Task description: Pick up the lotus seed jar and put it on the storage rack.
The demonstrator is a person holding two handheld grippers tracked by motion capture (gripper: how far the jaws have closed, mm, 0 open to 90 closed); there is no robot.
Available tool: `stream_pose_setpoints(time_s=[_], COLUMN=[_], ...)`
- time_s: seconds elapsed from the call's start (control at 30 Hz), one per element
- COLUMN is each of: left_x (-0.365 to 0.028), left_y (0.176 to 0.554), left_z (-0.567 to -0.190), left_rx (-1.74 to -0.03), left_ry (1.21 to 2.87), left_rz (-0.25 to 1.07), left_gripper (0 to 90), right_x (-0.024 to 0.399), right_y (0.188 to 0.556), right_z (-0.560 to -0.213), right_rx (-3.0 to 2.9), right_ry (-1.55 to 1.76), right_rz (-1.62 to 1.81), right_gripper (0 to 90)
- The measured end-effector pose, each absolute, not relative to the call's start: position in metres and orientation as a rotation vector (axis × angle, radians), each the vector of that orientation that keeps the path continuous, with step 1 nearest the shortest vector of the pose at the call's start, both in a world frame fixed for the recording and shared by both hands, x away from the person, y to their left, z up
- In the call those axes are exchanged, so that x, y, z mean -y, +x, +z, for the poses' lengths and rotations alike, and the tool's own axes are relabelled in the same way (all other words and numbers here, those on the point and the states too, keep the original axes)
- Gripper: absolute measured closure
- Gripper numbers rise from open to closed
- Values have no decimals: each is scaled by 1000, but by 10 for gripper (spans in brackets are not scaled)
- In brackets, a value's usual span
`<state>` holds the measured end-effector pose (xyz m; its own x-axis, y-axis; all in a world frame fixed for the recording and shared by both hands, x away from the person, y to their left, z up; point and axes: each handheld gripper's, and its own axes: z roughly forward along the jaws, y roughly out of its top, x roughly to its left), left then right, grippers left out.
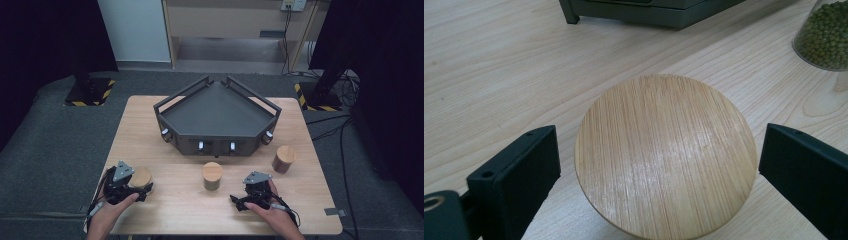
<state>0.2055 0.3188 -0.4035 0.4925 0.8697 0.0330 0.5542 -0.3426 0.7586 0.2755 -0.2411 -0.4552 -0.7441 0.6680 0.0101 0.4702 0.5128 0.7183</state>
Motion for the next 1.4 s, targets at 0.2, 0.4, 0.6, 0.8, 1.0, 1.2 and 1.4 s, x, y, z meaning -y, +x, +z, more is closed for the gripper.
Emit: stream_pose_setpoints(time_s=[0.2, 0.4, 0.6, 0.8, 1.0, 1.2, 1.4], left_x=[-317, -316, -316, -318, -317, -317, -317], left_y=[207, 208, 209, 208, 208, 209, 207], left_z=[-408, -412, -417, -425, -428, -431, -435], left_rx=[-1175, -1186, -1193, -1204, -1206, -1211, -1212], left_ry=[2049, 2053, 2058, 2042, 2041, 2040, 2037], left_rz=[568, 560, 550, 528, 530, 534, 544], left_gripper=[20, 22, 25, 27, 33, 48, 97], right_x=[241, 241, 241, 241, 241, 241, 241], right_y=[275, 275, 275, 275, 275, 275, 275], right_z=[-455, -455, -455, -455, -455, -455, -455], right_rx=[-2489, -2489, -2489, -2489, -2489, -2490, -2489], right_ry=[960, 959, 959, 959, 960, 960, 959], right_rz=[1060, 1060, 1060, 1060, 1060, 1060, 1060], right_gripper=[12, 12, 13, 12, 12, 12, 12])
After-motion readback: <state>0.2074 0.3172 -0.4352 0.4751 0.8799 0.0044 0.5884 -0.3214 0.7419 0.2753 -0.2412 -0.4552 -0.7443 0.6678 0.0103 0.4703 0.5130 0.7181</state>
